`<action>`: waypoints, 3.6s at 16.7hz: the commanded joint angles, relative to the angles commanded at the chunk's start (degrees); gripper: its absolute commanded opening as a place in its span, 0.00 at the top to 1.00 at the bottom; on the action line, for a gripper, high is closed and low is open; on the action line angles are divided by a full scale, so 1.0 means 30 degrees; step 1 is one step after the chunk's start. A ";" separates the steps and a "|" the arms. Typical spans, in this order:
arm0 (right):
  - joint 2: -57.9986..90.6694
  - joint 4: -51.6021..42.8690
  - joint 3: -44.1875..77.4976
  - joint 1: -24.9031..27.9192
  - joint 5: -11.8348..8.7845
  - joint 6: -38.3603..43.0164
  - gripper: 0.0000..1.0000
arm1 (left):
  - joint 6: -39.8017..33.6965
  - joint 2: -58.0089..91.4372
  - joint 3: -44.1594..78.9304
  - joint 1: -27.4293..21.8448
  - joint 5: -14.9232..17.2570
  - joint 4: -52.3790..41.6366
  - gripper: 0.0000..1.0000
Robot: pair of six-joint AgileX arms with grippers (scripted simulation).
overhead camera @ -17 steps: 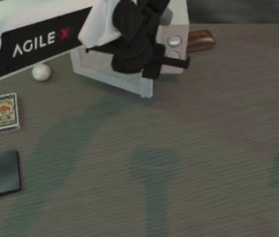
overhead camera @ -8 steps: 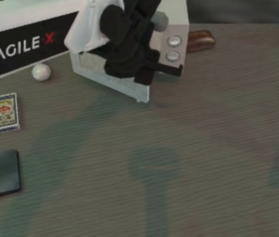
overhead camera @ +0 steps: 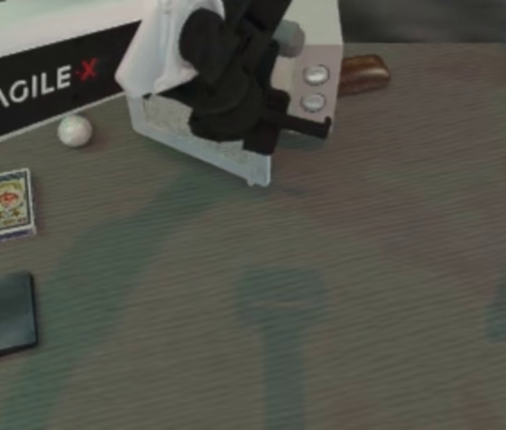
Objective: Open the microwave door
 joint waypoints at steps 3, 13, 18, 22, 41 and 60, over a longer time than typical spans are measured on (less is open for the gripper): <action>0.0000 0.0000 0.0000 0.0000 0.0000 0.0000 0.00 | 0.0000 0.0000 0.0000 0.0000 0.0000 0.0000 1.00; 0.0000 0.0000 0.0000 0.0000 0.0000 0.0000 0.00 | -0.0076 0.0069 -0.0057 -0.0120 0.0109 -0.0004 1.00; 0.0000 0.0000 0.0000 0.0000 0.0000 0.0000 0.00 | 0.1404 -0.0860 -0.1414 0.0312 0.0845 0.0415 1.00; 0.0000 0.0000 0.0000 0.0000 0.0000 0.0000 0.00 | 0.2435 -0.1601 -0.2232 0.0609 0.1395 0.0820 1.00; 0.0000 0.0000 0.0000 0.0000 0.0000 0.0000 0.00 | 0.2435 -0.1601 -0.2232 0.0609 0.1395 0.0820 1.00; 0.0000 0.0000 0.0000 0.0000 0.0000 0.0000 0.00 | 0.5120 -0.3027 -0.4084 0.1436 0.2962 0.1247 1.00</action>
